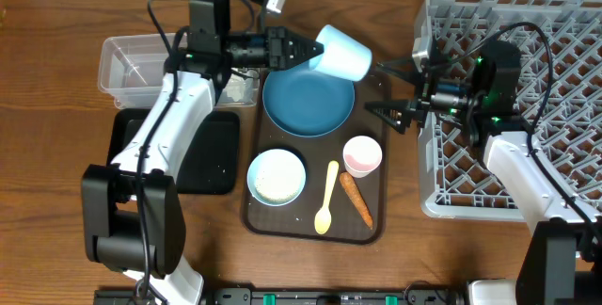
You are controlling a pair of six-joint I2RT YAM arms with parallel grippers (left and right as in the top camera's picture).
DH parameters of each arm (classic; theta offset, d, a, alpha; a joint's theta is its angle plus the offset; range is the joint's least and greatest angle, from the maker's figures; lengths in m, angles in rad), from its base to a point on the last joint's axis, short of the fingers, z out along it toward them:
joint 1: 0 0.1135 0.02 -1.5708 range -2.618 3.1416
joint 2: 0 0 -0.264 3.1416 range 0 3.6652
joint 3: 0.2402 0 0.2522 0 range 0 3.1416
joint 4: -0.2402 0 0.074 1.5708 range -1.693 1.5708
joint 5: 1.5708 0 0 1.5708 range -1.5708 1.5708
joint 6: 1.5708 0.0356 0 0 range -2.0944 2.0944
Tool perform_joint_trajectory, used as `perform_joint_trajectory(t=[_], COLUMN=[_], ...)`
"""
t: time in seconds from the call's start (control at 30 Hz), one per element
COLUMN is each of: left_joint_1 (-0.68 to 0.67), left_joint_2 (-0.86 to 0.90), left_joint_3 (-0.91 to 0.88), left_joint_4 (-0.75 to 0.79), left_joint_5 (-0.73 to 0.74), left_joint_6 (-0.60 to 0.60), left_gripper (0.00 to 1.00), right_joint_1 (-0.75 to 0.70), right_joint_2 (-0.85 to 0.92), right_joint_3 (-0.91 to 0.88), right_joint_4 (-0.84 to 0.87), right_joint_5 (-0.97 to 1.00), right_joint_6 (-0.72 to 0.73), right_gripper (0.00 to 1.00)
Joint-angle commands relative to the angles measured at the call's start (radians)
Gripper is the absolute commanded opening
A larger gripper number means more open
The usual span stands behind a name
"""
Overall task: Sort waste into correct bins and load items into the dishwasher rack
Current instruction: 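Lift the light-blue cup and move the right gripper toward it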
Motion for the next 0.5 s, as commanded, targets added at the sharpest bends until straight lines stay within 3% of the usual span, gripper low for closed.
perform_joint_trajectory(t=[0.0, 0.2, 0.47], left_joint_1=[-0.023, -0.048, -0.048], left_joint_2=[0.003, 0.003, 0.003], left_joint_3=[0.008, 0.008, 0.008], left_joint_4=[0.029, 0.039, 0.040], left_joint_5=[0.016, 0.014, -0.009], left_joint_6=[-0.075, -0.089, -0.104], left_gripper=[0.06, 0.06, 0.06], right_joint_1=[0.024, 0.036, 0.038], right_joint_2=[0.004, 0.004, 0.004], right_joint_3=[0.016, 0.016, 0.016], right_joint_4=[0.038, 0.073, 0.181], right_joint_5=[0.029, 0.116, 0.088], right_joint_6=[0.036, 0.057, 0.061], right_gripper=[0.99, 0.97, 0.94])
